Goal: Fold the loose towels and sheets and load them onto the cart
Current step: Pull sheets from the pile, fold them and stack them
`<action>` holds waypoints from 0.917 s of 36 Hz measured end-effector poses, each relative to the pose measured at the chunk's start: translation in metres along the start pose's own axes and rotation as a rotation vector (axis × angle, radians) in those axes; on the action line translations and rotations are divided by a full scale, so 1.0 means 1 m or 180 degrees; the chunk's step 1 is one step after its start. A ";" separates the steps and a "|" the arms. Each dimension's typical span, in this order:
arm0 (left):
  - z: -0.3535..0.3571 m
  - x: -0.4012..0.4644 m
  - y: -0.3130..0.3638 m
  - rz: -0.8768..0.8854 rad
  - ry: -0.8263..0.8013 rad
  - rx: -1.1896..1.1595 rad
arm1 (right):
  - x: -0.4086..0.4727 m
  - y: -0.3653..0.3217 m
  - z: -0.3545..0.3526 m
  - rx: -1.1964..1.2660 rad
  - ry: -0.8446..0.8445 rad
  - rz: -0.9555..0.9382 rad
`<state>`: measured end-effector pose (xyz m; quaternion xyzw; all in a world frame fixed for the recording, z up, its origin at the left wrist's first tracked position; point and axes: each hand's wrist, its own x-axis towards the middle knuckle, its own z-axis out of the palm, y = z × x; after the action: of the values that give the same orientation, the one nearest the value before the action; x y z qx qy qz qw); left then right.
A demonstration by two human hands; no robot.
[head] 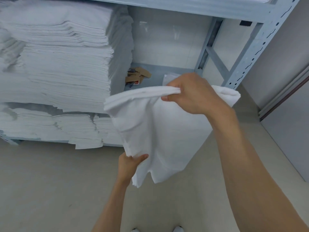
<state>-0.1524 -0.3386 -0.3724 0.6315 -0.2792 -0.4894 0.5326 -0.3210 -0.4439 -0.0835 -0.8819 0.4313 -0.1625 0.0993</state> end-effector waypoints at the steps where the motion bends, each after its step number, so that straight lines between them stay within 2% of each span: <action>1: 0.003 0.002 -0.004 -0.0038 -0.0005 -0.0024 | 0.002 0.000 -0.005 -0.0031 0.0037 -0.0009; 7: 0.018 0.014 0.002 0.0090 0.0156 -0.0086 | 0.012 0.007 -0.024 -0.0085 0.0305 0.0120; 16: 0.033 0.004 0.052 0.0781 0.0156 0.0431 | 0.045 0.041 -0.014 -0.0675 0.1405 0.0976; 20: 0.044 0.001 0.073 0.0993 0.0016 0.0567 | 0.058 0.041 0.006 -0.0493 0.1547 0.0976; 25: 0.041 0.003 0.098 0.0763 0.0153 0.0218 | 0.061 0.046 0.036 -0.0334 0.1539 0.0887; 27: 0.035 0.003 0.108 0.0792 0.0197 0.0028 | 0.052 0.051 0.058 -0.0095 0.1764 0.1063; 29: 0.030 0.003 0.118 0.0849 0.0128 -0.0189 | 0.037 0.057 0.087 0.0407 0.2009 0.1483; 31: 0.027 -0.001 0.128 0.0882 -0.0018 -0.0488 | 0.016 0.068 0.126 0.1102 0.1706 0.2030; 33: 0.024 -0.004 0.141 0.0916 -0.0145 -0.0783 | -0.008 0.079 0.168 0.1721 0.0790 0.2679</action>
<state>-0.1519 -0.3838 -0.2368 0.5040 -0.3167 -0.4528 0.6638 -0.3204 -0.4798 -0.2658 -0.5487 0.7000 -0.3177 0.3286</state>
